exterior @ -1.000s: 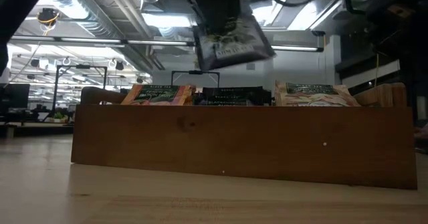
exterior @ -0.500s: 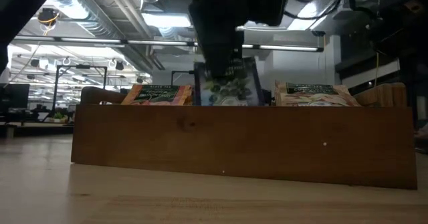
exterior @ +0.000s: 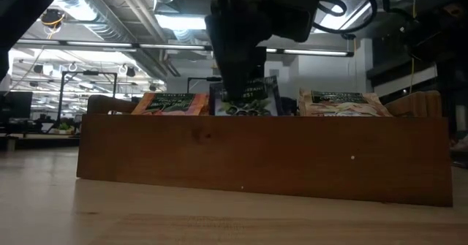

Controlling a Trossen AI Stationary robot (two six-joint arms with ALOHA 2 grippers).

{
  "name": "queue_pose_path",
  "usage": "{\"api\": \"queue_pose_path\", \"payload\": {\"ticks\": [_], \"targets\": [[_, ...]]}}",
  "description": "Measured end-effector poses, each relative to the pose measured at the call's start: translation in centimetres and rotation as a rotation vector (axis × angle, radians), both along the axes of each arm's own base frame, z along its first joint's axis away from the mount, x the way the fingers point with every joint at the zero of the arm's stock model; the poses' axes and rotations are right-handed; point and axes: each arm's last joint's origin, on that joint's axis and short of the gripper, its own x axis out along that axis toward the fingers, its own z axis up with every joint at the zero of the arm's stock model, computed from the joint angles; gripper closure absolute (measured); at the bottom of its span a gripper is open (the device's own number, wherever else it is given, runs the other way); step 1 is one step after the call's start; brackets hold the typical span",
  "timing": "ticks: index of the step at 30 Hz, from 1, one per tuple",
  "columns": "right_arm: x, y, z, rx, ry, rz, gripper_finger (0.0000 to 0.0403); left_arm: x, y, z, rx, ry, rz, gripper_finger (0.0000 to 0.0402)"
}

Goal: Pick & Place Tea
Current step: Put the violet tea bag into the middle section of the wooden organizer

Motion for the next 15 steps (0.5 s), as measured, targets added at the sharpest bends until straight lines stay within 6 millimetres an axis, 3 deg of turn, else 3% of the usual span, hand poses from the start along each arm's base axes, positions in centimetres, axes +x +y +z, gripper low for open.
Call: {"api": "queue_pose_path", "payload": {"ticks": [9, 15], "targets": [[0.1, 0.0, 0.0, -0.024, -0.017, 0.018, 0.0301, 0.0, 0.3, 0.2, -0.006, -0.003, 0.006, 0.0316], [0.1, -0.1, 0.0, -0.034, -0.022, 0.037, 0.0301, -0.5, 1.8, 2.7, 0.041, -0.055, 0.094, 0.0289]]}}
